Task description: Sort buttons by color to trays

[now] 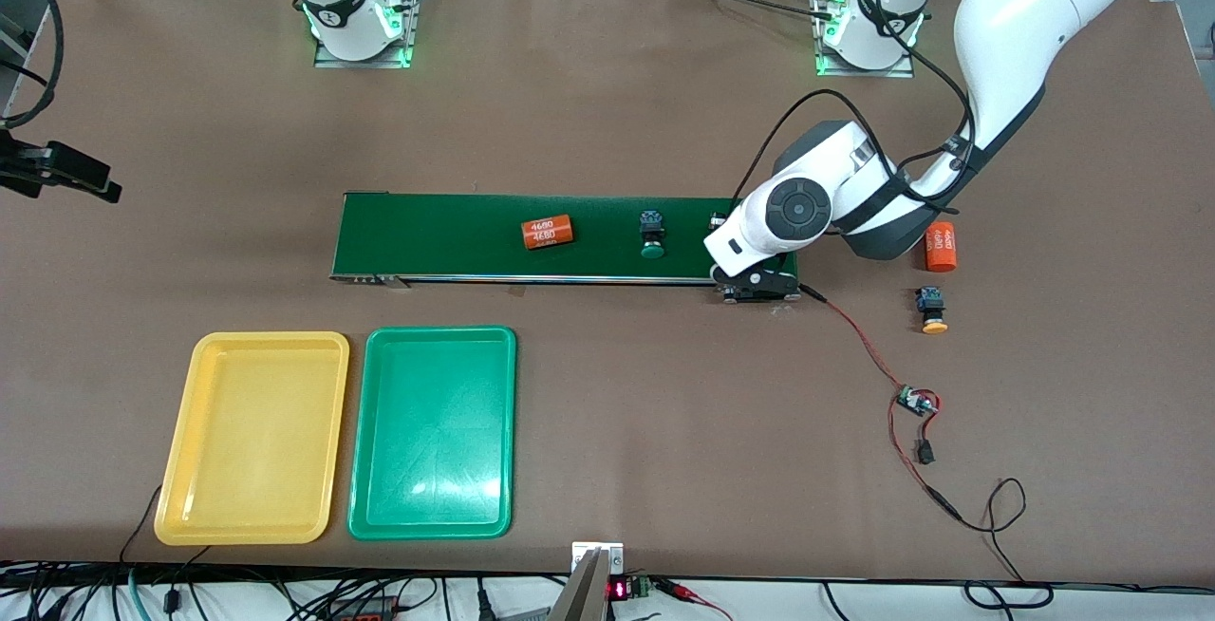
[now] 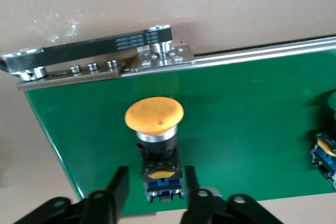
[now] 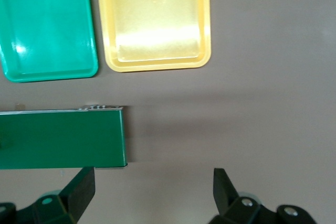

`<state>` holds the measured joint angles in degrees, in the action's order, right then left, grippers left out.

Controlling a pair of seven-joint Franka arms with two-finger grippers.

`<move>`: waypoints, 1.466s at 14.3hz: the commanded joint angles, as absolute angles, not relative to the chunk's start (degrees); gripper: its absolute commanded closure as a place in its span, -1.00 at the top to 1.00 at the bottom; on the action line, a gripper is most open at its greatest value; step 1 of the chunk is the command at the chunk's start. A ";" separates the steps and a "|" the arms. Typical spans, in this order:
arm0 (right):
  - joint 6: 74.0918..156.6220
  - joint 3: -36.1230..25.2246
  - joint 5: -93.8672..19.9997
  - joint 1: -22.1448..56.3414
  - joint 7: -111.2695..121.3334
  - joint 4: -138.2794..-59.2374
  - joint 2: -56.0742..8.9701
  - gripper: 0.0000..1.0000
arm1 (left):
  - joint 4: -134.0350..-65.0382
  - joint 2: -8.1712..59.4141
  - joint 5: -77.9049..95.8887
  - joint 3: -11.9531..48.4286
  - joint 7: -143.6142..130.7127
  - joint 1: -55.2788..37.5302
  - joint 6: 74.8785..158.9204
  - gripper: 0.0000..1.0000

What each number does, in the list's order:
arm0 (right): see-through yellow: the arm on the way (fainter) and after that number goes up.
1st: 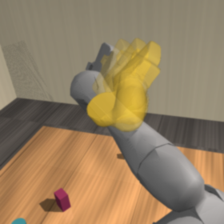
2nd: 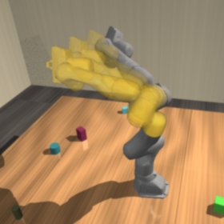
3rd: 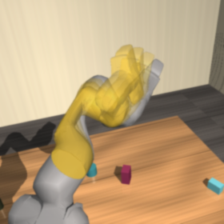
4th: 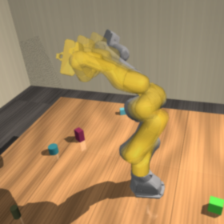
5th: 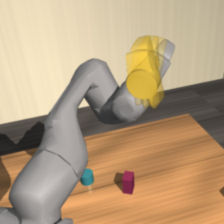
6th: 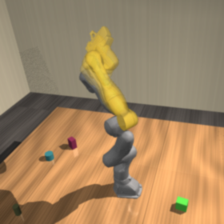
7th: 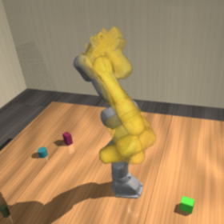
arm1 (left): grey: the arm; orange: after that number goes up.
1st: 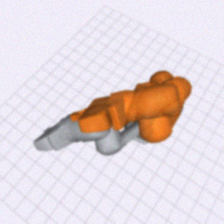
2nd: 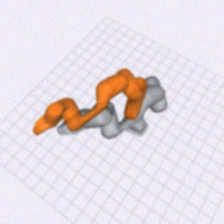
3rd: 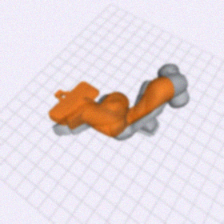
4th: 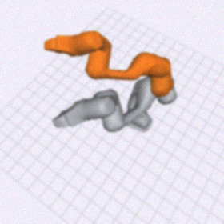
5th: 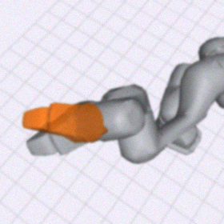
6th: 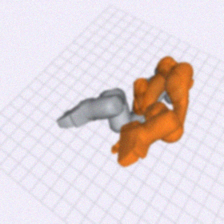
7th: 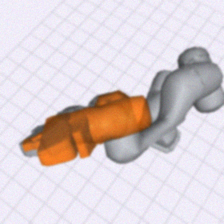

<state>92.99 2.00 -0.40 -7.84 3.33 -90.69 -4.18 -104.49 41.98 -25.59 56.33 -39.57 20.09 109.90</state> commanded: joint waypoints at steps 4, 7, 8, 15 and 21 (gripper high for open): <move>92.90 1.85 -0.01 -6.06 3.60 -90.44 -4.75 1.00 | -100.83 38.15 -25.14 56.51 -39.47 23.11 106.28 1.00; 92.72 1.85 1.67 -5.89 3.52 -91.14 -4.40 1.00 | -91.88 38.41 -25.66 55.64 -39.11 24.17 94.17 1.00; 92.64 1.93 1.67 -5.54 3.43 -91.23 -4.22 1.00 | -89.50 38.76 -25.75 54.50 -39.11 24.60 91.78 1.00; 92.37 1.67 1.58 -3.78 0.61 -90.88 -5.27 1.00 | -88.94 39.90 -31.27 43.95 -20.23 30.76 94.20 1.00; 91.67 1.41 1.58 -5.44 -0.18 -90.61 -7.55 1.00 | -100.61 41.40 -32.17 41.58 -14.51 38.05 112.37 1.00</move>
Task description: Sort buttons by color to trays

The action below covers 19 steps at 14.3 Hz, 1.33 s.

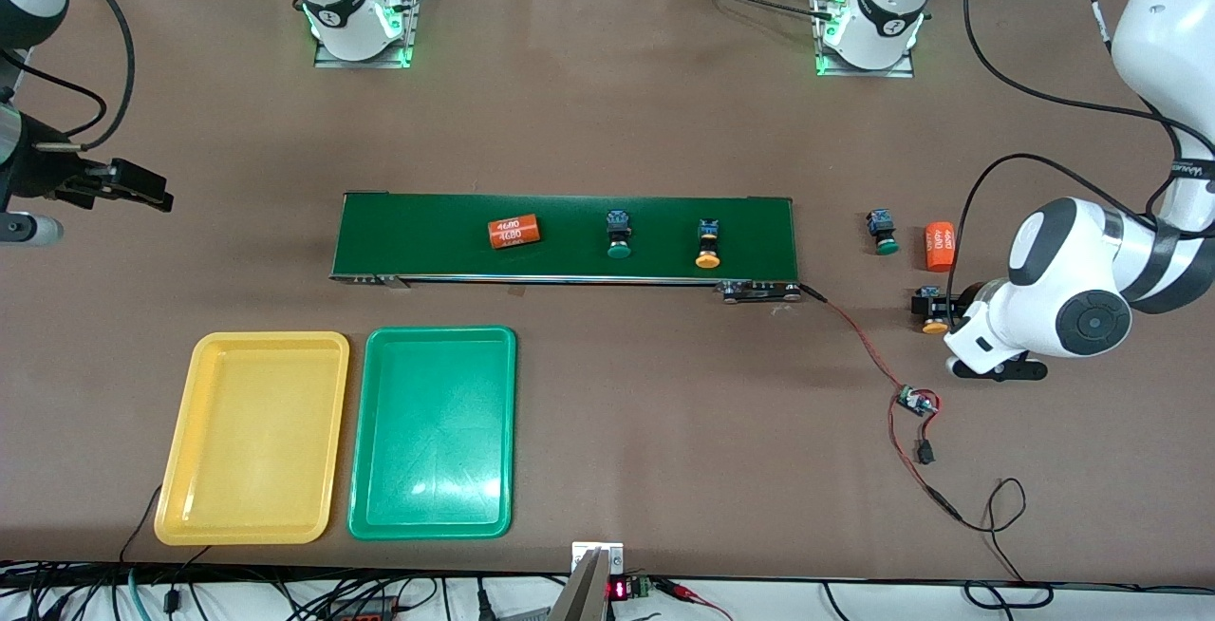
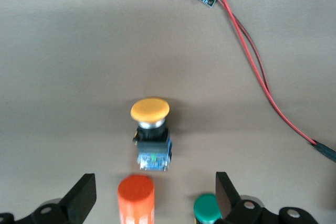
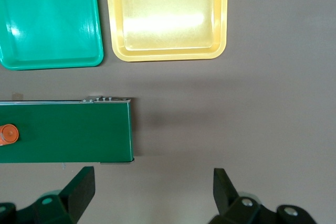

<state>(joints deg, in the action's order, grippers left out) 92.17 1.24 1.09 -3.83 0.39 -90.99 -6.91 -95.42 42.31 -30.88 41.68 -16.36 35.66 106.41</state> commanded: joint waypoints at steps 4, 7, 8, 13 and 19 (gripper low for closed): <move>91.93 1.41 0.79 -6.94 0.53 -90.44 -9.49 1.00 | -106.25 41.40 -32.17 39.73 -13.80 38.76 119.87 0.92; 91.75 2.46 0.53 -3.88 -0.44 -90.70 -10.19 1.00 | -106.70 41.48 -32.17 39.64 -13.71 38.76 120.15 0.26; 92.02 2.55 0.27 -1.69 -0.44 -90.62 -10.72 1.00 | -106.79 41.40 -32.08 39.64 -13.71 38.93 119.62 0.02; 93.25 2.55 -6.04 7.63 -3.95 -90.44 -14.67 1.00 | -104.68 38.42 -31.38 44.62 -14.33 38.93 110.06 -0.47; 97.81 2.55 -7.29 20.02 -25.02 -90.44 -17.57 1.00 | -102.66 38.49 -27.97 58.87 -22.11 36.66 102.66 -0.49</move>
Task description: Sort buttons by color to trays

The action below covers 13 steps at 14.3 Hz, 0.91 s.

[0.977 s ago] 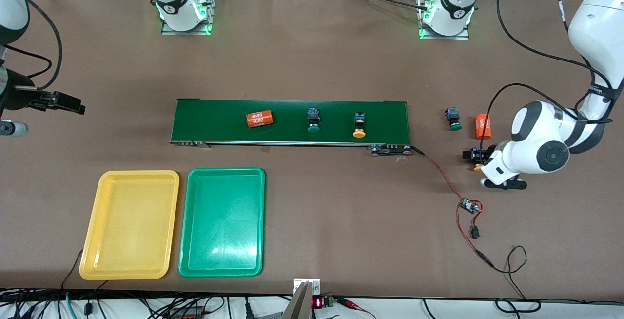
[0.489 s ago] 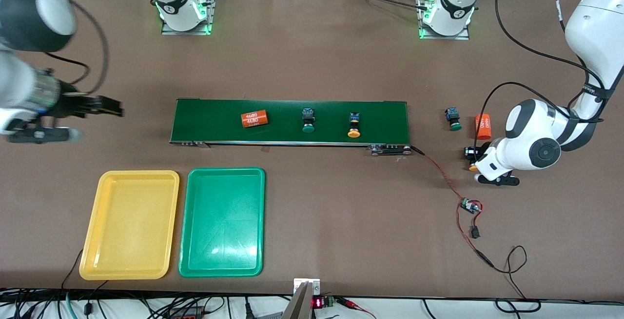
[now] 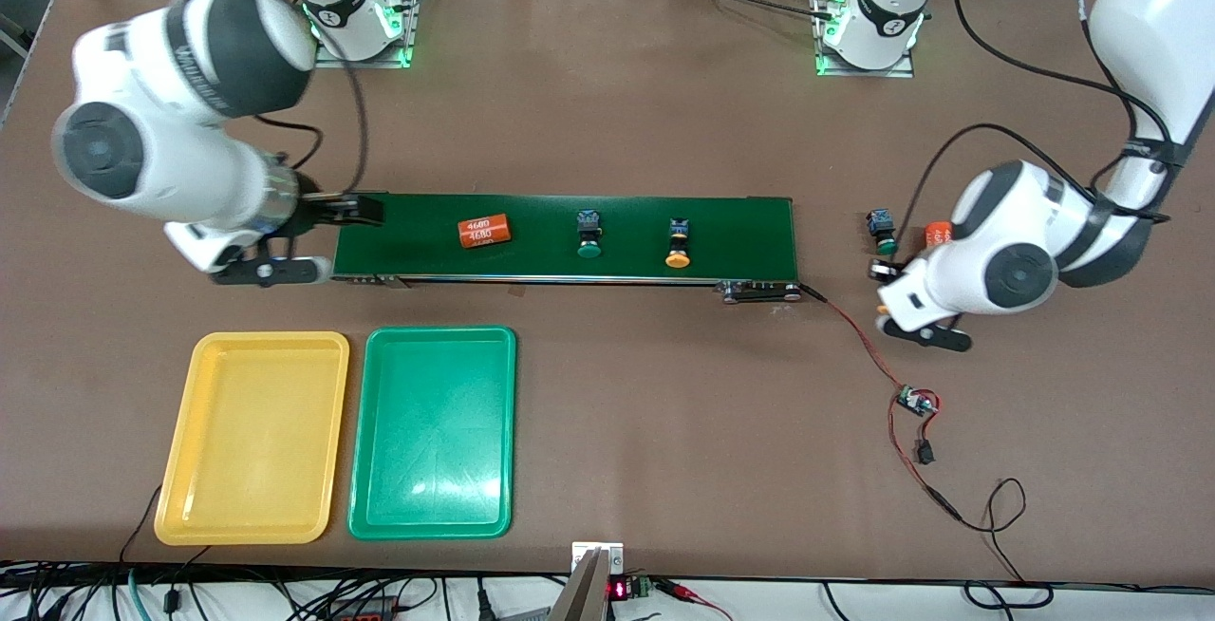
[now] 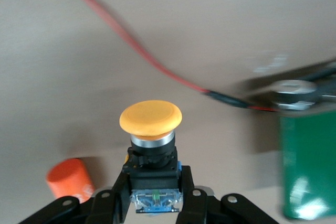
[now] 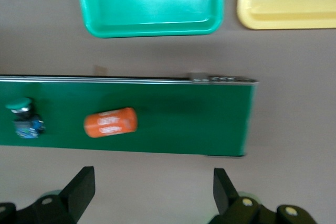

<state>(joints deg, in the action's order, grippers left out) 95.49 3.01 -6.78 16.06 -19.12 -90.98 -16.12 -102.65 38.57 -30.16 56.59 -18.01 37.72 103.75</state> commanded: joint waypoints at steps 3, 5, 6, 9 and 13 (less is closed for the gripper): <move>102.99 2.55 -6.68 26.35 -29.00 -90.44 -21.26 1.00 | -102.57 39.63 -23.92 59.68 -28.89 30.17 105.80 -0.52; 106.16 2.55 -6.51 28.90 -29.36 -90.44 -23.28 1.00 | -103.36 40.43 -23.82 59.68 -33.11 27.44 108.36 -0.54; 107.04 2.55 -6.50 30.05 -29.44 -90.44 -24.42 1.00 | -103.45 40.69 -23.82 59.59 -34.70 25.51 108.54 -0.54; 109.50 2.55 -6.42 33.13 -32.24 -90.44 -26.80 1.00 | -103.88 41.92 -23.82 59.24 -37.53 22.33 109.07 -0.53; 112.23 2.46 -5.63 35.06 -33.84 -90.44 -30.14 1.00 | -108.28 42.28 -23.91 57.84 -37.62 22.41 117.76 -0.40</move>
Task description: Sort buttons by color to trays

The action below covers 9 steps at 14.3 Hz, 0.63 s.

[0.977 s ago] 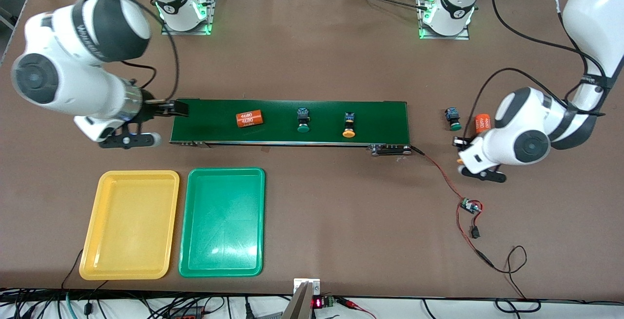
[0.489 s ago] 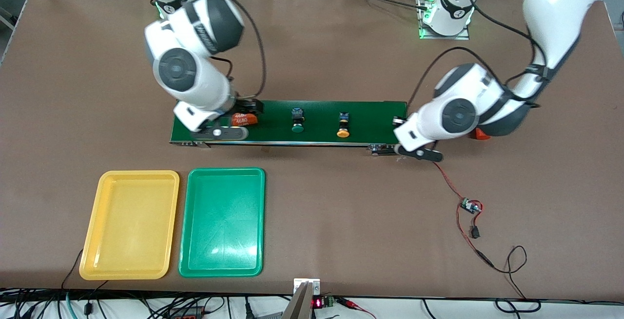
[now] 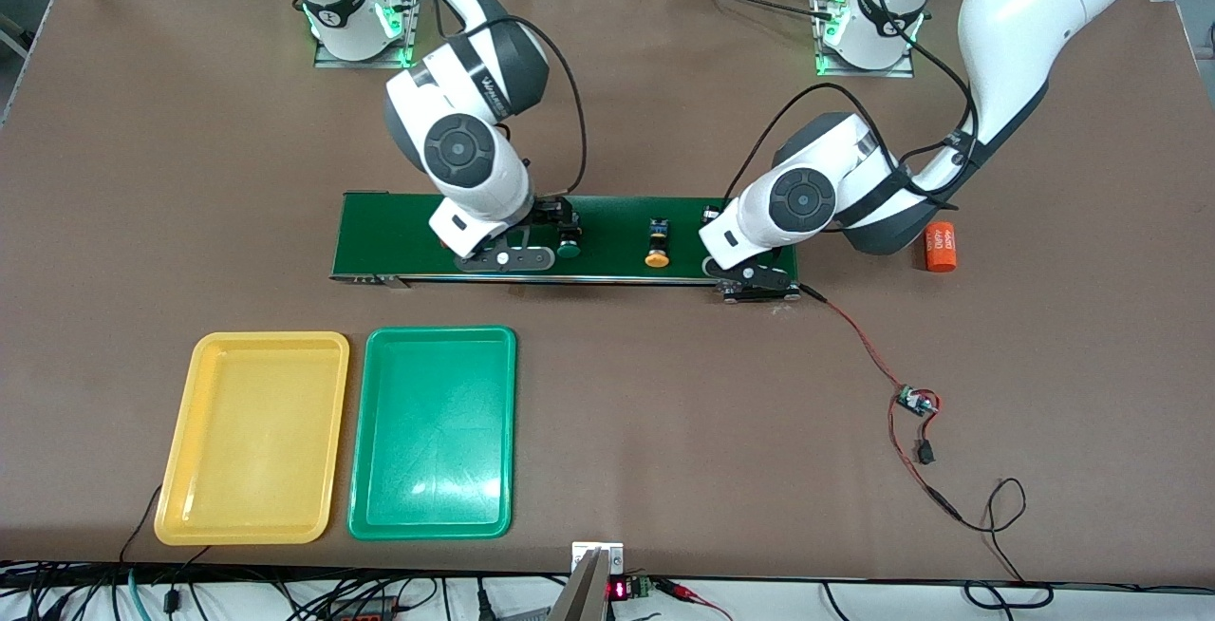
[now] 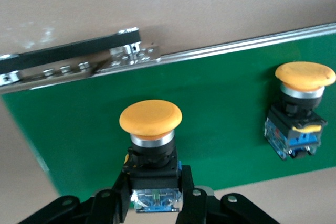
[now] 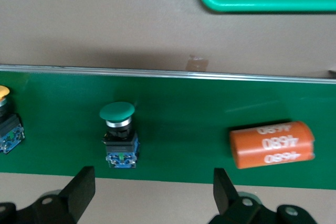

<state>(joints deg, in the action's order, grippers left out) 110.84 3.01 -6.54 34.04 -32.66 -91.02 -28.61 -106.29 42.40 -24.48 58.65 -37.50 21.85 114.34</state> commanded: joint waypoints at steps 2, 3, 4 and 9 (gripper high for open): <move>113.73 2.46 -5.19 36.73 -33.93 -90.44 -31.81 1.00 | -108.28 42.45 -23.91 57.74 -37.79 22.41 117.86 0.99; 113.90 2.37 -5.19 36.91 -34.01 -90.44 -32.43 1.00 | -107.93 42.10 -23.91 57.74 -37.97 22.67 117.17 1.00; 113.91 2.37 -5.19 37.00 -33.93 -90.44 -33.04 1.00 | -107.67 41.66 -23.91 57.92 -37.97 23.20 116.81 1.00; 114.26 2.37 -4.57 37.35 -35.94 -90.53 -35.06 1.00 | -99.60 39.29 -24.26 58.80 -36.92 27.33 100.24 1.00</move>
